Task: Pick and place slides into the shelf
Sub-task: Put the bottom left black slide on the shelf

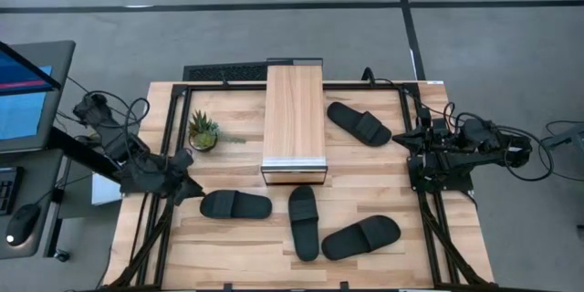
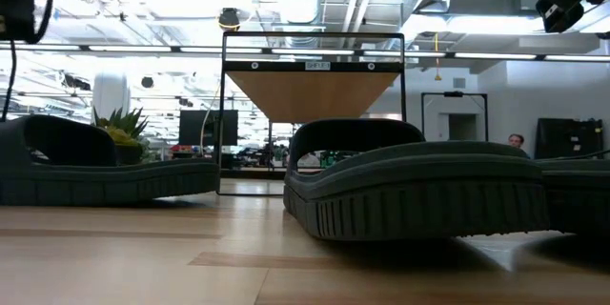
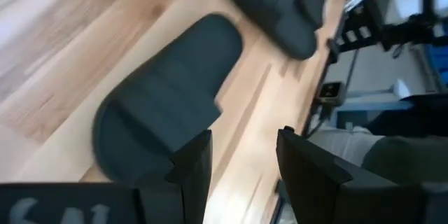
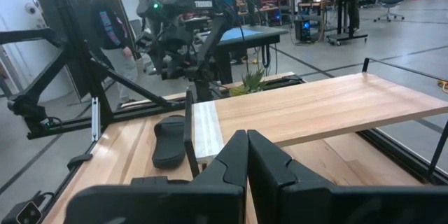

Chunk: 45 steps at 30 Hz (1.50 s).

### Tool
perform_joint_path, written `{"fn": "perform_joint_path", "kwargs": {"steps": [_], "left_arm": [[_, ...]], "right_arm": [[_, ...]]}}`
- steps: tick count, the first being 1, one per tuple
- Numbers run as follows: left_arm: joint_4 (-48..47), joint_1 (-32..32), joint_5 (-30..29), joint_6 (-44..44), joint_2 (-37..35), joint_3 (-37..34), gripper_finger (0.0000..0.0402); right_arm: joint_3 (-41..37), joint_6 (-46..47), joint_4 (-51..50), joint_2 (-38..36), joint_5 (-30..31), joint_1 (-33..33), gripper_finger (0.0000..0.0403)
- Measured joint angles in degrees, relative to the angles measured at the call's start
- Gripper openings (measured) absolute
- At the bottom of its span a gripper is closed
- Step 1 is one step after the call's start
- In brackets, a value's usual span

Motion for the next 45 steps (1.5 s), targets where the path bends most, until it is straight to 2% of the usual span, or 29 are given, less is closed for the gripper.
{"fn": "perform_joint_path", "kwargs": {"steps": [7, 11, 15, 21, 37, 45], "left_arm": [[-0.11, -1.91, -7.25, -13.24, 2.94, -1.34, 0.0148], [8.92, -1.91, -3.29, -20.40, 4.59, -5.55, 0.0148], [18.47, -1.91, -1.07, -23.60, 5.90, -9.90, 0.0148], [19.38, -1.91, 2.85, -30.54, 8.46, -12.54, 0.0148], [18.94, -0.76, 1.36, -38.38, 17.40, -12.94, 0.0148], [19.27, 0.54, 1.33, -39.22, 20.21, -12.94, 0.0148]], "right_arm": [[0.01, 0.00, 0.00, -0.02, -0.02, 0.02, 0.0000], [0.01, 0.00, 0.00, 0.00, -0.02, 0.02, 0.0000], [0.01, 0.00, 0.00, -0.01, -0.02, 0.01, 0.0000], [0.02, 0.00, 0.00, 0.00, -0.02, 0.00, 0.0000], [0.02, 0.00, 0.02, 0.00, -0.02, 0.00, 0.0000], [0.00, 0.00, 0.02, 0.00, -0.02, 0.00, 0.0000]]}}
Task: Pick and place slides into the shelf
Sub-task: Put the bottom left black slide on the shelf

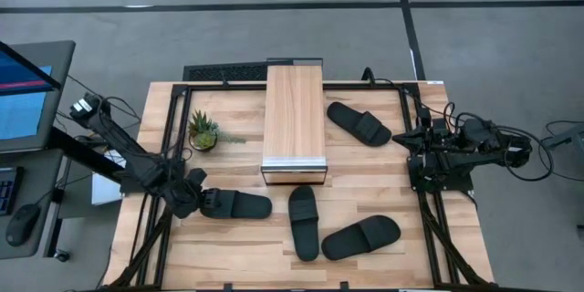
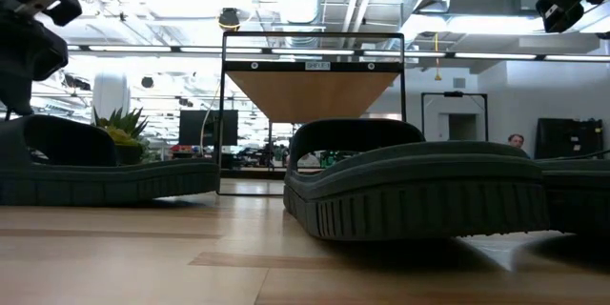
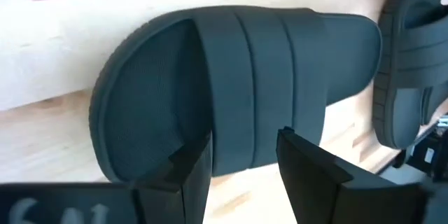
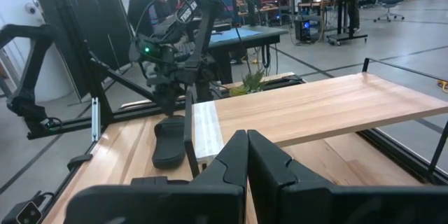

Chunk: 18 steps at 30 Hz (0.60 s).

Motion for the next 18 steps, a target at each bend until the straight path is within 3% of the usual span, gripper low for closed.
{"fn": "perform_joint_path", "kwargs": {"steps": [18], "left_arm": [[0.21, 1.82, 0.52, 0.36, 2.22, 0.02, 0.0148]], "right_arm": [[0.00, 0.00, 0.00, 0.00, 0.00, 0.01, 0.0000]]}}
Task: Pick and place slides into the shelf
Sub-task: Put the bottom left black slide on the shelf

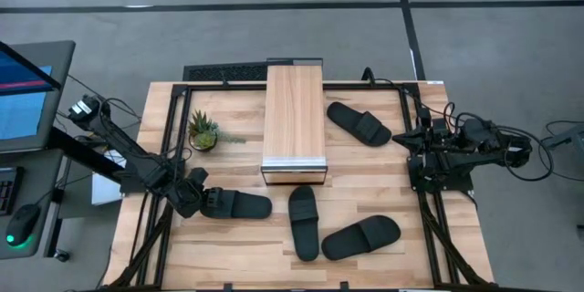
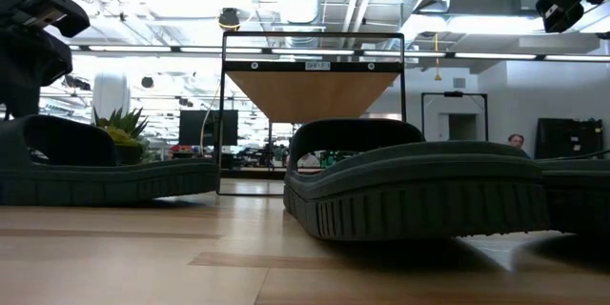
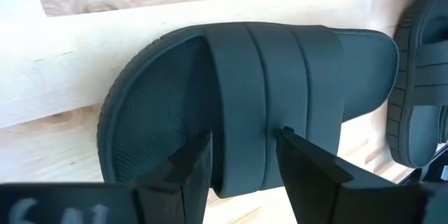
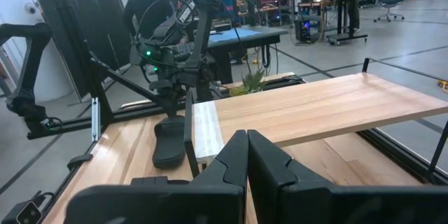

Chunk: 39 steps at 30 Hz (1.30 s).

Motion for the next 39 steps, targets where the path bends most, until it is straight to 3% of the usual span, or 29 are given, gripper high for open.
{"fn": "perform_joint_path", "kwargs": {"steps": [12, 19, 39], "left_arm": [[0.62, 3.70, 2.26, 5.93, 0.42, 0.03, 0.0148], [1.62, 6.31, 6.93, 9.63, 2.88, 0.07, 0.0148], [9.48, 7.61, 6.91, 12.20, 7.15, 0.07, 0.0148]], "right_arm": [[0.01, 0.00, 0.00, 0.00, 0.00, -0.01, 0.0000], [0.01, 0.00, 0.00, -0.02, 0.00, -0.01, 0.0000], [0.02, 0.00, -0.02, 0.00, 0.00, -0.01, 0.0000]]}}
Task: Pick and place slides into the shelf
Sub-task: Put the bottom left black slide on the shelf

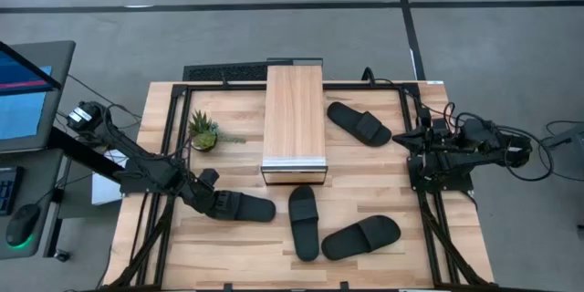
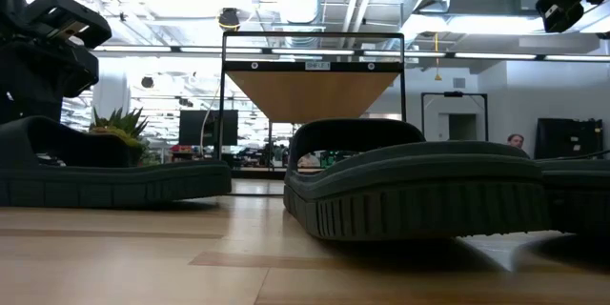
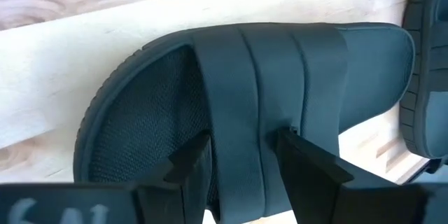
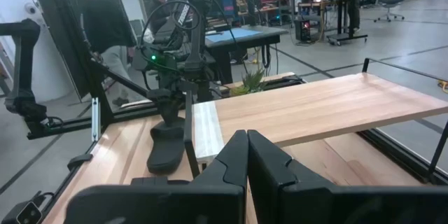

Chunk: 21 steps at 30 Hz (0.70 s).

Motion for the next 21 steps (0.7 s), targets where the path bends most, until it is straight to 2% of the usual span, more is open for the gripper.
{"fn": "perform_joint_path", "kwargs": {"steps": [15, 18, 21], "left_arm": [[2.46, -0.02, -1.33, 3.01, 0.00, 0.00, 0.0145], [2.12, -0.04, -1.76, 3.49, 0.00, 0.00, 0.0121], [2.08, -0.02, -1.99, 5.09, 0.00, 0.00, 0.0075]], "right_arm": [[0.00, 0.00, 0.02, 0.00, 0.00, 0.00, 0.0000], [0.00, 0.00, 0.02, 0.00, 0.00, 0.00, 0.0000], [0.00, 0.00, 0.01, 0.00, 0.00, 0.00, 0.0000]]}}
